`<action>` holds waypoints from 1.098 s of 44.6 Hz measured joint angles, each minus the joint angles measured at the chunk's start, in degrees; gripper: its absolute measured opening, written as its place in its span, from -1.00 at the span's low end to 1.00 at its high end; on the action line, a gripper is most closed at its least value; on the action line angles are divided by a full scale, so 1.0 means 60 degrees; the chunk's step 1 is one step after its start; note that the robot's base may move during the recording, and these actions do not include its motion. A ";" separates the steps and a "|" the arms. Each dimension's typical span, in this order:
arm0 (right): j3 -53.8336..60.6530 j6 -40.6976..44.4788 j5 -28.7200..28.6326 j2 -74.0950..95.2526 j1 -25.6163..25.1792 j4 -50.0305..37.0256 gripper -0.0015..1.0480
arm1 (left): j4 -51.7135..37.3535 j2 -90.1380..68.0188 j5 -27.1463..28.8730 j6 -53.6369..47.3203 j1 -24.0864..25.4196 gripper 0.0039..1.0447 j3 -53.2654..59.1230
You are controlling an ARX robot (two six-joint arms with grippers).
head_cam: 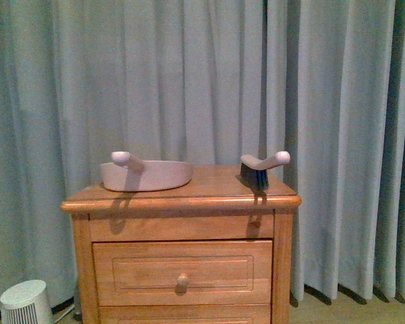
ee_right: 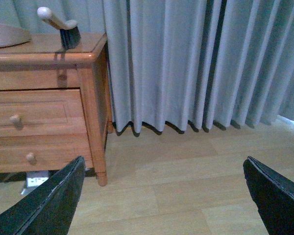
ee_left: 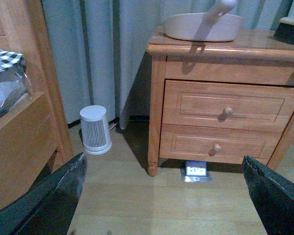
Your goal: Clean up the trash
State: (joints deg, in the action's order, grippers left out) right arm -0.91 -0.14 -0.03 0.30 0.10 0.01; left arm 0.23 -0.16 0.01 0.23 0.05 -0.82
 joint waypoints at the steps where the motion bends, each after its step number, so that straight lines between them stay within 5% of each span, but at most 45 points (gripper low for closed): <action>1: 0.0000 0.0000 0.0000 0.0000 0.0000 0.0000 0.86 | 0.0000 0.0000 0.0000 0.0000 0.0000 0.86 0.0000; 49: 0.0000 0.0000 0.0000 0.0000 0.0000 0.0000 0.86 | 0.0000 0.0000 0.0000 0.0000 0.0000 0.86 0.0000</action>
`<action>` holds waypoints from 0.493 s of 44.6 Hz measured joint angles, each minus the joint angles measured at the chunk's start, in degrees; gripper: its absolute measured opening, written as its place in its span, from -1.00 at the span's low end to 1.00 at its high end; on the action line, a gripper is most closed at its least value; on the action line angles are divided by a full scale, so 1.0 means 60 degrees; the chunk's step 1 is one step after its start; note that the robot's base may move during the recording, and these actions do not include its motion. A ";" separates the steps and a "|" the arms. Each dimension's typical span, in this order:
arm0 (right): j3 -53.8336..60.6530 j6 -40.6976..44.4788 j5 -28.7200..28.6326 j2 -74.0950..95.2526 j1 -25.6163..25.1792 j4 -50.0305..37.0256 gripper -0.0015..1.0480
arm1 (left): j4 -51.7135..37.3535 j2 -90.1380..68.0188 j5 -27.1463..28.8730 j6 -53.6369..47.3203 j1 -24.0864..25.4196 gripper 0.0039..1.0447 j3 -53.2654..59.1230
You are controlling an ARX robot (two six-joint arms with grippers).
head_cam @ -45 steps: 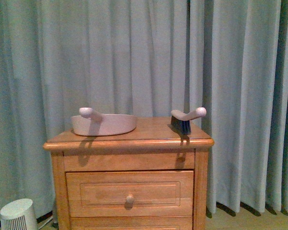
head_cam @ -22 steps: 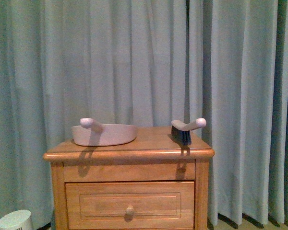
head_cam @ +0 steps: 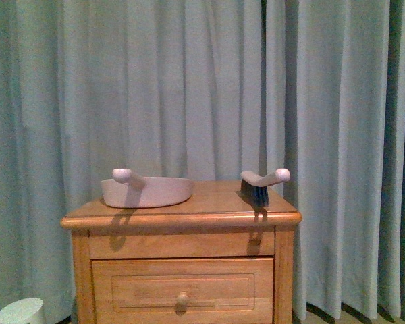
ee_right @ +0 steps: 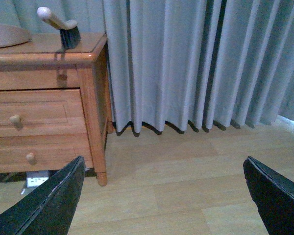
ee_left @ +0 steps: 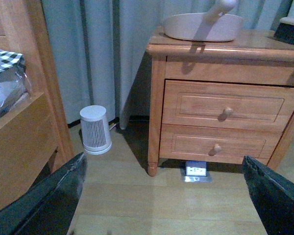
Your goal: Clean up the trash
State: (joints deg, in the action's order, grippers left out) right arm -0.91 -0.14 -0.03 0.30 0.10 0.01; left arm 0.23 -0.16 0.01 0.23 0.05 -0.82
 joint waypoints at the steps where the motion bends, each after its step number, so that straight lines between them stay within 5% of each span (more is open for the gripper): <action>1: 0.0000 0.0000 0.0000 0.0000 0.0000 0.0000 0.86 | 0.0000 0.0000 0.0000 0.0000 0.0000 0.86 0.0000; 22: 0.0000 0.0000 0.0000 -0.0004 0.0000 0.0000 0.86 | 0.0000 0.0000 0.0000 0.0000 0.0000 0.86 0.0000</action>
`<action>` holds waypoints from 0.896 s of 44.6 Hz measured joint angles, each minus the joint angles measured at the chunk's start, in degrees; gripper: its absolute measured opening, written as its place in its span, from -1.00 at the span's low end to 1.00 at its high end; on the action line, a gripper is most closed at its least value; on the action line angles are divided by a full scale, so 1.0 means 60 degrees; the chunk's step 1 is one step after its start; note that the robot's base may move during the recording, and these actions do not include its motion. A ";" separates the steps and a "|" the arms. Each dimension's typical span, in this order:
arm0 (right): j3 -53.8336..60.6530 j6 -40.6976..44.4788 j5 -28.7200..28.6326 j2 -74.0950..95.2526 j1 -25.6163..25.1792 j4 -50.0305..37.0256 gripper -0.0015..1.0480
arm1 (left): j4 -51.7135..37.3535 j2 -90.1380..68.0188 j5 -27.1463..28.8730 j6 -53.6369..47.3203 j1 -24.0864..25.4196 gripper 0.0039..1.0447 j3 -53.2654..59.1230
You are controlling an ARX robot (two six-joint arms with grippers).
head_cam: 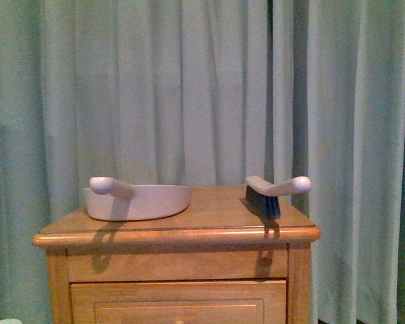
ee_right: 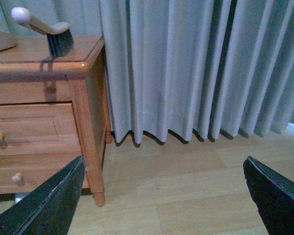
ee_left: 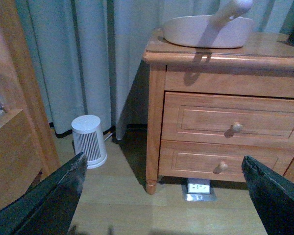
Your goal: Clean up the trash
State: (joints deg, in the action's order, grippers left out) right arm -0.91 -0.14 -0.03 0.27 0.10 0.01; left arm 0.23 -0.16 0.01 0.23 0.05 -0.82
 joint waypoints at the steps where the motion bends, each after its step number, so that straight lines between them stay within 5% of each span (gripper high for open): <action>1: 0.0000 0.0000 0.0000 0.0000 0.0000 0.0000 0.86 | 0.0000 0.0000 0.0000 0.0000 0.0000 0.86 0.0000; 40: 0.0000 -0.0004 0.0000 0.0000 0.0000 0.0000 0.86 | 0.0007 -0.0004 0.0036 0.0004 -0.0007 0.86 0.0000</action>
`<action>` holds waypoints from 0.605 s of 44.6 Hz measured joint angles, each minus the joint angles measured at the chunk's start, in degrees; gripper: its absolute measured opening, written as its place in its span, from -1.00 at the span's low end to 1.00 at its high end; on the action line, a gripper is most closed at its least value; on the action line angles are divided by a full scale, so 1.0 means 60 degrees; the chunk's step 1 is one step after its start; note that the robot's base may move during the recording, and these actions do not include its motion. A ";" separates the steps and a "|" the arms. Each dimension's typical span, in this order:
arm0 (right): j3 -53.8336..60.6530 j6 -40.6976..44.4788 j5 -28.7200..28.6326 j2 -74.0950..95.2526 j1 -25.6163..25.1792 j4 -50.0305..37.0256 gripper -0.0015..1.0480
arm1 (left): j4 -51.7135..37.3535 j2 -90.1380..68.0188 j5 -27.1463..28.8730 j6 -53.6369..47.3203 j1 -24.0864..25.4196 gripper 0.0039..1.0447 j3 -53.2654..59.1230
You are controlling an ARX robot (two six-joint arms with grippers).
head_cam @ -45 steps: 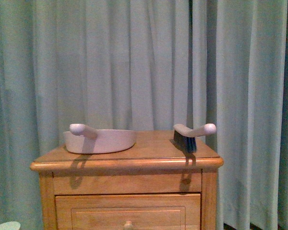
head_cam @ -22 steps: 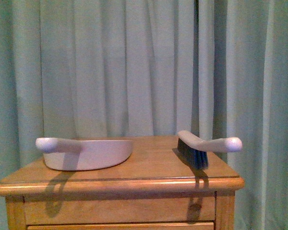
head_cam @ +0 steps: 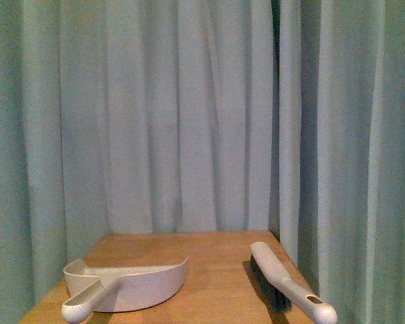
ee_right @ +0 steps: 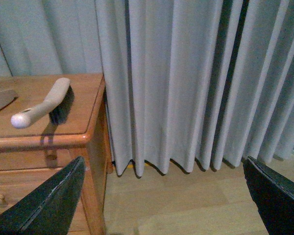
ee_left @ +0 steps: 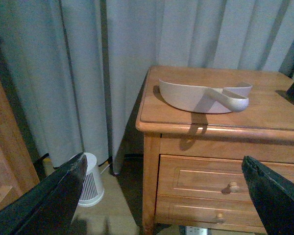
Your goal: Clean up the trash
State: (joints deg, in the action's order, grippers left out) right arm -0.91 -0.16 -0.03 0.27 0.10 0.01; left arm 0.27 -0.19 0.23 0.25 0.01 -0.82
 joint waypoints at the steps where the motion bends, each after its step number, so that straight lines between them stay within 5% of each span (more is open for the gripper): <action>1: 0.0000 0.0004 0.0000 0.0000 0.0000 0.0000 0.86 | 0.0091 -0.0058 0.0186 0.0058 -0.0062 0.86 -0.0029; 4: 0.0000 0.0000 0.0007 0.0000 0.0000 0.0000 0.86 | 0.0539 -0.1228 0.1249 0.0204 -0.0492 0.86 -0.0481; 16: 0.0000 0.0004 0.0004 0.0000 0.0000 0.0000 0.86 | 0.1545 -0.7748 0.1049 -0.2269 -0.1902 0.86 -0.4972; 27: 0.0000 0.0004 0.0000 0.0000 0.0000 0.0000 0.86 | 0.2929 -1.1956 0.1734 -0.2062 -0.3217 0.86 -0.9369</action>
State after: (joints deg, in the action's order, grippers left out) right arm -0.91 -0.14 -0.03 0.27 0.10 0.01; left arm 17.85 -71.92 10.63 -12.12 -19.29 -57.04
